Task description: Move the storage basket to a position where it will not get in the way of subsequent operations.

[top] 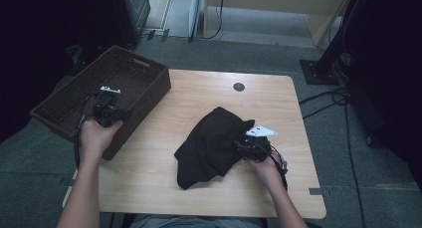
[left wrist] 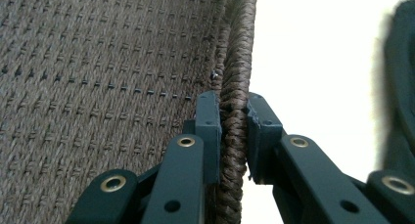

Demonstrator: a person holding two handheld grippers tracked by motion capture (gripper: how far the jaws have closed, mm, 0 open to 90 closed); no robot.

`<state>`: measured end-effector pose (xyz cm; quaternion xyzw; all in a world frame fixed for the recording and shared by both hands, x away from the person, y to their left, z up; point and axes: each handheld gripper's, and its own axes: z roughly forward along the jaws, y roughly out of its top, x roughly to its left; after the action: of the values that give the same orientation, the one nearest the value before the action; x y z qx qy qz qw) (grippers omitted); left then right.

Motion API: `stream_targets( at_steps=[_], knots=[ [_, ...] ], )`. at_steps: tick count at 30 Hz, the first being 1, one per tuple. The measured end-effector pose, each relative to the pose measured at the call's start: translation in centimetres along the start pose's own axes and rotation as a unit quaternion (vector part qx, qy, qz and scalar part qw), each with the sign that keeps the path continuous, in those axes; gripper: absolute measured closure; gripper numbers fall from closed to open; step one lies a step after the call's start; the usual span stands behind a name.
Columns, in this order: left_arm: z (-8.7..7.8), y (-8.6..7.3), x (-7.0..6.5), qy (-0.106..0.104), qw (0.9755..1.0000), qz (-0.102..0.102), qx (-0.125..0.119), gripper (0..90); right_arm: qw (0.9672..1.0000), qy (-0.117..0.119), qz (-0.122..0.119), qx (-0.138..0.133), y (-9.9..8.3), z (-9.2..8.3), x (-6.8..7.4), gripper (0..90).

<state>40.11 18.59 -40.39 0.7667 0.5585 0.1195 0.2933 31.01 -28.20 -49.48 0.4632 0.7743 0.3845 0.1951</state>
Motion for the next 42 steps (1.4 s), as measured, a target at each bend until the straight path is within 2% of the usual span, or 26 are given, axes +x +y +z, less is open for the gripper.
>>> stream_targets(
  at_steps=[3, 5, 7, 12, 18, 23, 25, 27, 30, 33, 34, 37, 40, 42],
  knots=[
    [0.2, 0.2, -0.3, 0.016, 0.9998, -0.008, 0.002, 78.6, 1.0, -0.001, -0.002, -0.001, 0.0, 0.1, 0.0, 47.3],
    [0.4, 0.5, -0.8, 0.028, 0.9996, -0.005, 0.004, 79.0, 1.0, -0.002, -0.002, -0.001, 0.0, 0.1, 0.0, 47.3],
    [0.6, 0.7, -1.1, 0.03, 0.9995, -0.004, 0.006, 79.1, 1.0, -0.002, 0.0, 0.0, 0.0, 0.0, 0.1, 47.3],
    [1.1, 1.4, -1.6, 0.023, 0.9996, -0.016, 0.009, 78.4, 1.0, -0.005, 0.002, -0.001, -0.1, 0.0, 0.2, 47.2],
    [2.2, 2.7, -1.8, -0.005, 0.9993, -0.037, 0.01, 74.8, 1.0, -0.008, 0.0, -0.004, -0.2, -0.1, 0.3, 46.8],
    [2.7, 3.1, -1.9, -0.009, 0.9989, -0.047, 0.002, 73.0, 1.0, -0.008, 0.0, -0.005, -0.2, -0.1, 0.3, 46.7],
    [2.7, 3.0, -1.7, -0.014, 0.9989, -0.044, 0.001, 72.5, 0.9999, -0.009, 0.0, -0.006, -0.2, 0.0, 0.3, 46.7],
    [2.7, 2.9, -1.3, -0.027, 0.9982, -0.053, -0.003, 71.5, 0.9999, -0.008, -0.001, -0.007, -0.2, 0.0, 0.3, 46.7],
    [2.6, 2.7, -0.6, -0.059, 0.996, -0.067, -0.006, 66.7, 0.9999, -0.008, -0.001, -0.006, -0.3, -0.1, 0.3, 46.7],
    [2.6, 2.7, -0.2, -0.102, 0.9917, -0.078, -0.011, 50.1, 0.9999, -0.008, 0.001, -0.007, -0.2, -0.1, 0.3, 46.7],
    [2.4, 2.6, -0.3, -0.1, 0.9926, -0.067, -0.018, 46.5, 0.9999, -0.008, 0.003, -0.007, -0.2, -0.1, 0.3, 46.7],
    [1.8, 2.6, -0.9, -0.075, 0.9959, -0.037, -0.032, 45.6, 0.9999, -0.007, 0.004, -0.007, -0.2, -0.1, 0.2, 46.7],
    [0.8, 2.8, -1.5, -0.058, 0.9971, -0.018, -0.046, 44.3, 0.9999, -0.003, 0.013, -0.007, -0.1, -0.3, 0.1, 46.4],
    [0.1, 3.0, -1.8, -0.057, 0.9969, -0.01, -0.054, 44.0, 0.9998, -0.001, 0.018, -0.008, 0.0, -0.4, 0.0, 46.1]
  ],
)
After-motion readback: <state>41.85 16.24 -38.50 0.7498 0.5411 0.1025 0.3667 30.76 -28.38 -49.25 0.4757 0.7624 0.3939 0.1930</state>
